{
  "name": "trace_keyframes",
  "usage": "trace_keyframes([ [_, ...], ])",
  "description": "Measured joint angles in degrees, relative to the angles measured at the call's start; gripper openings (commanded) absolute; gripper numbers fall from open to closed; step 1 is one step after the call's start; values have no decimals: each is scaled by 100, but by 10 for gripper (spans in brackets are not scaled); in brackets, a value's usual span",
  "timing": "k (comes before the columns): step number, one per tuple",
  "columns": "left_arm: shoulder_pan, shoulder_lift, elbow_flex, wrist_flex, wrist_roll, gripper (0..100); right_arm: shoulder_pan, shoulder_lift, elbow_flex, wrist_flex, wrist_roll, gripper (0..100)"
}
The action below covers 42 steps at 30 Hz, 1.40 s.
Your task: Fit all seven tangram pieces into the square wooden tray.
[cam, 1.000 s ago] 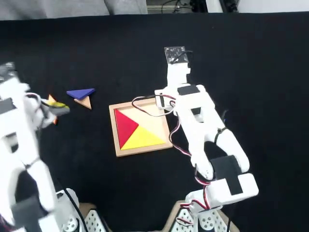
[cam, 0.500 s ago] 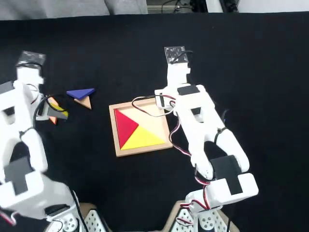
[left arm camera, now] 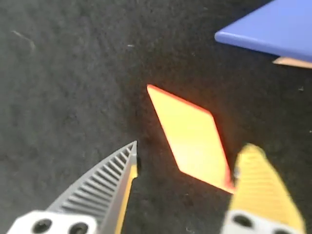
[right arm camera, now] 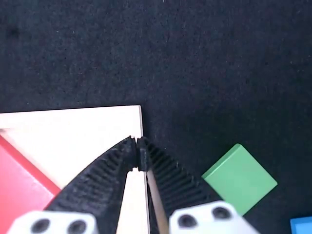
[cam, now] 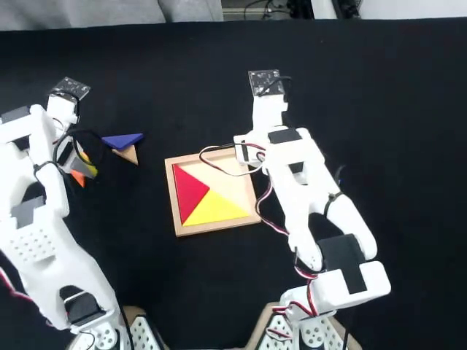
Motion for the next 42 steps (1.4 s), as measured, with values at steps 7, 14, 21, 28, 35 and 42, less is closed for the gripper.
trace_keyframes([
  [7,26,264,-246,123,-18,246,0,0,0,0,0,11],
  [14,141,264,-255,193,-35,241,0,0,0,0,0,11],
  [21,299,264,-281,712,-9,168,237,0,0,-9,0,11],
  [28,352,264,-255,835,-9,91,299,0,0,-18,0,11],
  [35,352,202,-352,1160,0,91,308,0,0,-18,0,11],
  [42,976,-1222,-1187,3314,1248,91,607,0,0,-18,0,11],
])
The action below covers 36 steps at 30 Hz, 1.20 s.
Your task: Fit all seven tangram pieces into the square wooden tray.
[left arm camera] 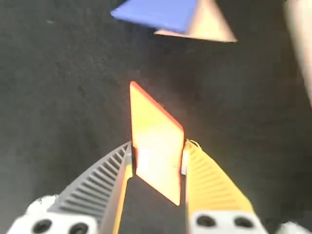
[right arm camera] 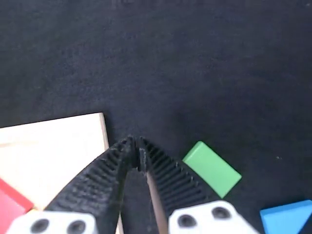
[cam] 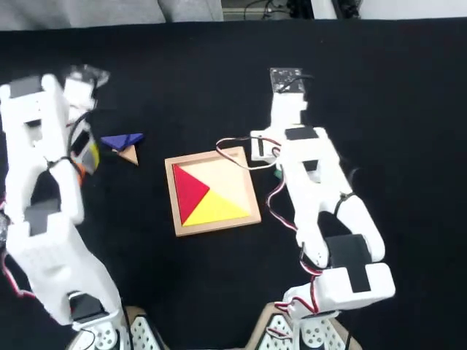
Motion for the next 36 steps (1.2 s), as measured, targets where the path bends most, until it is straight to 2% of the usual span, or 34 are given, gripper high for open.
trace_keyframes([
  [6,730,-1477,167,220,2444,92,352,-18,0,0,-141,11],
  [13,2655,-2101,1020,211,4835,91,1231,-721,299,-44,-1152,11],
  [16,3569,-2101,1389,-185,5741,91,1301,-1011,651,-352,-1248,11],
  [19,4211,-2101,1925,-958,6470,91,1327,-1213,1011,-809,-1248,11],
  [28,5055,-2101,4360,-4229,7727,94,1327,-1345,1169,-1143,-1248,11],
  [31,5064,-2101,4571,-4642,7859,95,1327,-1345,1169,-1143,-1248,11],
  [36,5108,-1987,4589,-4826,7886,95,1327,-1345,1169,-1143,-1213,11],
])
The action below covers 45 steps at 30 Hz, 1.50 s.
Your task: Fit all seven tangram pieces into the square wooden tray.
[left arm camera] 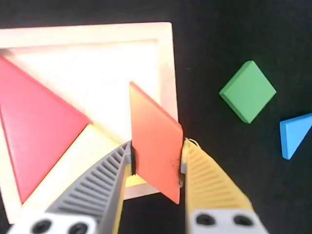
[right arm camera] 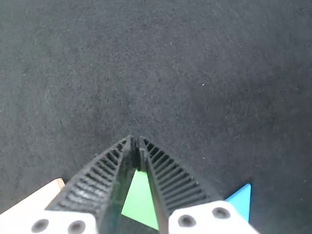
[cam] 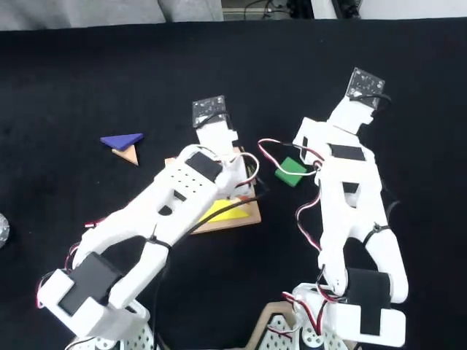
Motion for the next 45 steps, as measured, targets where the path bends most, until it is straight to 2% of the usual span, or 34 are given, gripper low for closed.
trace_keyframes([
  [11,44,905,-193,-26,0,94,0,0,0,0,70,11],
  [25,44,932,-431,-35,132,96,0,0,0,0,88,11],
  [32,44,932,-431,-35,255,238,0,0,0,-35,97,11],
  [36,44,932,-431,-35,484,238,0,0,0,-35,97,11],
  [45,18,932,-431,62,519,238,0,0,0,-35,97,11],
])
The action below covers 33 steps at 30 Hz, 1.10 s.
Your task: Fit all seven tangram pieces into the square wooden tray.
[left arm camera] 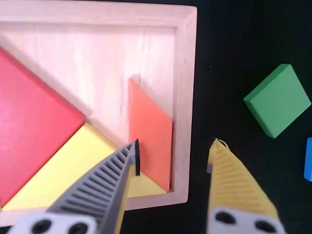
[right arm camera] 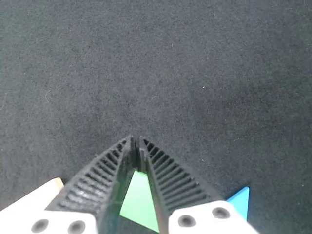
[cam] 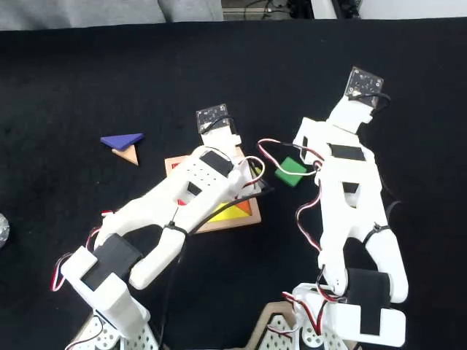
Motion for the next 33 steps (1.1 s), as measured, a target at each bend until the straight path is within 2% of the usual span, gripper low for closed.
trace_keyframes([
  [5,-492,-422,-229,1002,-149,238,0,0,0,0,0,11],
  [8,-888,-738,-299,1108,-527,238,0,0,0,0,0,11],
  [16,-1196,-316,422,-853,-686,238,0,0,0,0,0,11],
  [23,-1160,-273,484,-1064,-941,238,0,0,0,0,0,11],
  [27,-870,-273,484,-1090,-941,236,0,0,0,0,0,11],
  [33,-791,70,484,-1301,-941,173,0,0,0,0,0,11],
])
